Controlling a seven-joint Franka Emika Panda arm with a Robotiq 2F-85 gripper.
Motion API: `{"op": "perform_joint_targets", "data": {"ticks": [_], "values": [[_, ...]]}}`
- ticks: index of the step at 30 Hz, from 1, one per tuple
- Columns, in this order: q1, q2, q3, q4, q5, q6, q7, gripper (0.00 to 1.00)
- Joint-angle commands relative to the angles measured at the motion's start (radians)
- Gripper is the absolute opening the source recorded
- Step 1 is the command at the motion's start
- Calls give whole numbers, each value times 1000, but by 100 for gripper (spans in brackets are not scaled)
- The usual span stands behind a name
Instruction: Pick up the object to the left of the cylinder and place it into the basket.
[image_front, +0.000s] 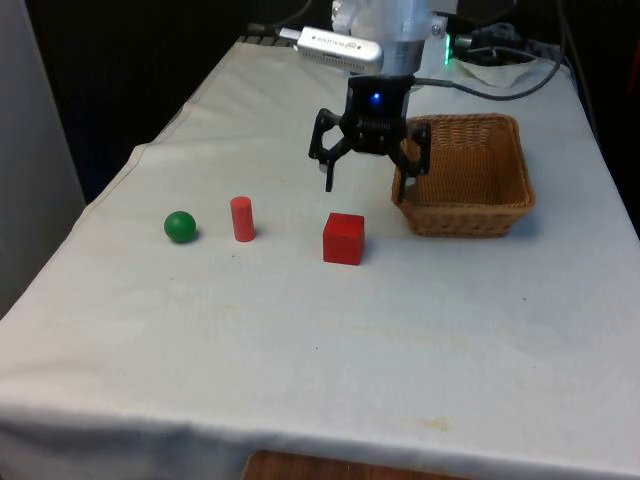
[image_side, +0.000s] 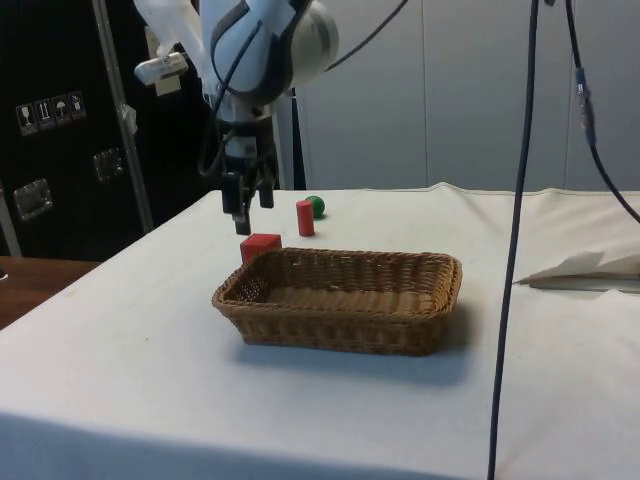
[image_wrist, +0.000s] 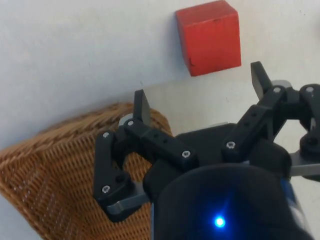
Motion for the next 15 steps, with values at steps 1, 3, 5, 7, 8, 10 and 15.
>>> {"op": "perform_joint_targets", "data": {"ticks": [1, 3, 5, 7, 8, 10, 15], "values": [[-3, 12, 0, 7, 14, 2, -11, 100], [-19, 26, 14, 16, 41, 12, -36, 100], [-23, 36, 16, 24, 58, 11, -50, 100], [-26, 45, 15, 31, 77, 9, -65, 100], [-28, 56, 15, 38, 96, 9, -81, 100], [-29, 61, 14, 41, 105, 8, -88, 100], [-32, 84, 13, 52, 139, 9, -117, 100]]}}
